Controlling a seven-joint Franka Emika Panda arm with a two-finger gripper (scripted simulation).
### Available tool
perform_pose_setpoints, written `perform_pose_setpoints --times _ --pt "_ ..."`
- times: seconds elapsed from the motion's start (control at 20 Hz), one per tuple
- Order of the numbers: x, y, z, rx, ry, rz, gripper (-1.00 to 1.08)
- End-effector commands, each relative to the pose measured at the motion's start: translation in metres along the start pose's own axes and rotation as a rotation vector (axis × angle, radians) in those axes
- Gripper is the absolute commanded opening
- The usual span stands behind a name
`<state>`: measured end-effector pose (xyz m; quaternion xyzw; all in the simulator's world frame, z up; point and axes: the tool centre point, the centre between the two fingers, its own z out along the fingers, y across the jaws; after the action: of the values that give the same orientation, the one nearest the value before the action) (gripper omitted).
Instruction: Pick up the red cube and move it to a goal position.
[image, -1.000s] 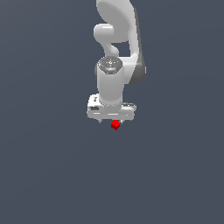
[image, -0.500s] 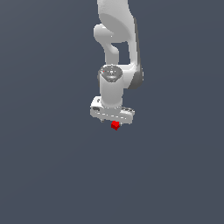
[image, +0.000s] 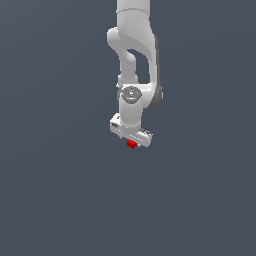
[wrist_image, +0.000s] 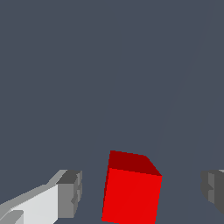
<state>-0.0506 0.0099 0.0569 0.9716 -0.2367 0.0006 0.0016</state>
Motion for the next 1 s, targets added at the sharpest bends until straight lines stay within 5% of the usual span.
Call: perform_pose_setpoints --times 0.0,0.6,0.65,0.95 --pt "-0.006 0.000 0.011 0.000 0.000 0.051 1.00" --pt "-0.019 -0.004 0.037 0.002 -0.002 0.156 1.00" --pt "-0.019 -0.004 0.037 0.002 -0.002 0.156 -1.00" --pt "-0.019 -0.004 0.037 0.002 -0.002 0.156 -1.00"
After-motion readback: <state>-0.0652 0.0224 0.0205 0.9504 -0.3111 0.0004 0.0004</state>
